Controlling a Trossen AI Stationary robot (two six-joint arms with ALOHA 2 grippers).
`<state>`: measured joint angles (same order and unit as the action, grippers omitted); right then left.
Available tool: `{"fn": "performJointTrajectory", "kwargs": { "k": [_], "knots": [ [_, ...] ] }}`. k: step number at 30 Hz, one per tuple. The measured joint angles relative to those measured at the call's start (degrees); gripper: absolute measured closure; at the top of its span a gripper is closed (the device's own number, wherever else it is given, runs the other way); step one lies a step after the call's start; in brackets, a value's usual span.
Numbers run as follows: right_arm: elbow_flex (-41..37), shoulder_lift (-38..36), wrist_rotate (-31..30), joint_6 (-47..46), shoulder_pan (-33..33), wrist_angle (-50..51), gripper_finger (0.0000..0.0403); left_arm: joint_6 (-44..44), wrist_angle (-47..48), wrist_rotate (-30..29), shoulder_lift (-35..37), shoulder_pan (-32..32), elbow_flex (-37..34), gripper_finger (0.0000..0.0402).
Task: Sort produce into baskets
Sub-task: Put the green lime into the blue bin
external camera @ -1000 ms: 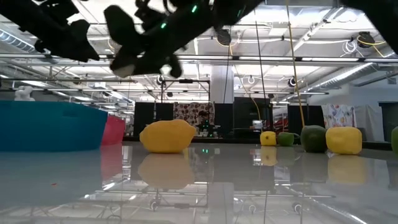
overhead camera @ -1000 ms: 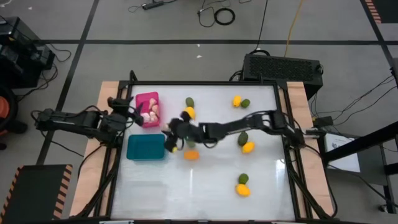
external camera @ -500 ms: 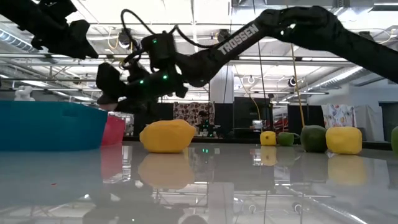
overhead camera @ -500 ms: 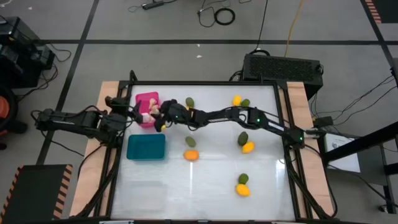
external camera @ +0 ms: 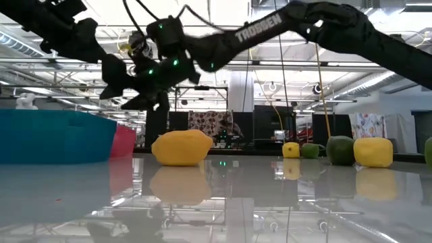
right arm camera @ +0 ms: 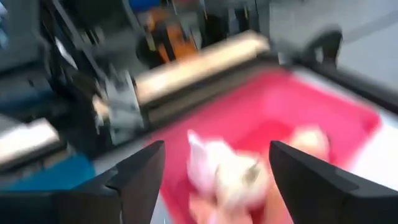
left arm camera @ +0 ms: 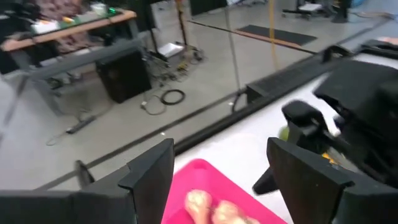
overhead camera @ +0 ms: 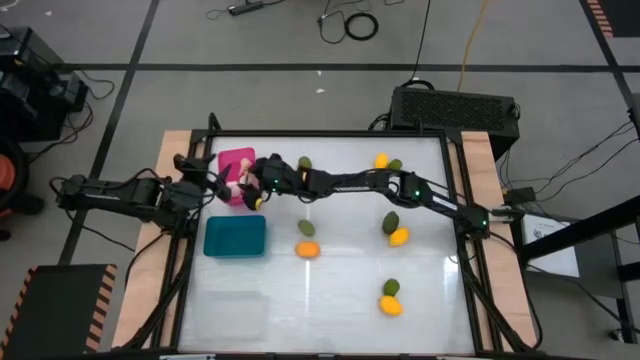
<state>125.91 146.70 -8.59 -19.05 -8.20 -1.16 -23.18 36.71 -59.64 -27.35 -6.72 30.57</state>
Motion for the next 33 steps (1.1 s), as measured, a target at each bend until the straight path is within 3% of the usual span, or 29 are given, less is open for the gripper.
{"fn": "performJointTrajectory", "kwargs": {
  "k": [8, 14, 17, 21, 26, 29, 33],
  "knots": [
    [5.2, -10.7, 3.7, -4.5, 1.0, 44.0, 0.0124, 1.0, -0.1, 4.7, 0.0, -0.1, 0.0, 0.0139],
    [5.2, -19.5, 2.4, -10.1, 4.3, 68.6, 0.013, 1.9, -1.1, 10.0, -0.1, -0.1, 0.0, 0.0139],
    [5.2, -22.5, -6.2, -14.3, 8.9, 79.7, 0.0134, 2.8, -3.9, 17.1, -1.0, -0.1, 0.0, 0.0139],
    [4.9, -23.2, -22.9, -25.1, 18.5, 91.9, 0.0138, 3.0, -13.2, 26.4, -4.2, -0.3, -2.9, 0.0139],
    [1.7, -24.3, -33.7, -32.9, 30.2, 87.9, 0.0145, 5.5, -31.7, 37.4, -13.9, -2.2, -6.4, 0.0139],
    [-0.9, -23.6, -41.5, -40.8, 35.9, 90.5, 0.0149, 7.0, -39.6, 40.2, -22.4, -3.3, -5.5, 0.0139],
    [-5.8, -23.9, -49.6, -47.7, 40.9, 91.3, 0.0156, 16.2, -36.7, 45.1, -34.6, -3.6, 1.4, 0.0141]
  ]
}}
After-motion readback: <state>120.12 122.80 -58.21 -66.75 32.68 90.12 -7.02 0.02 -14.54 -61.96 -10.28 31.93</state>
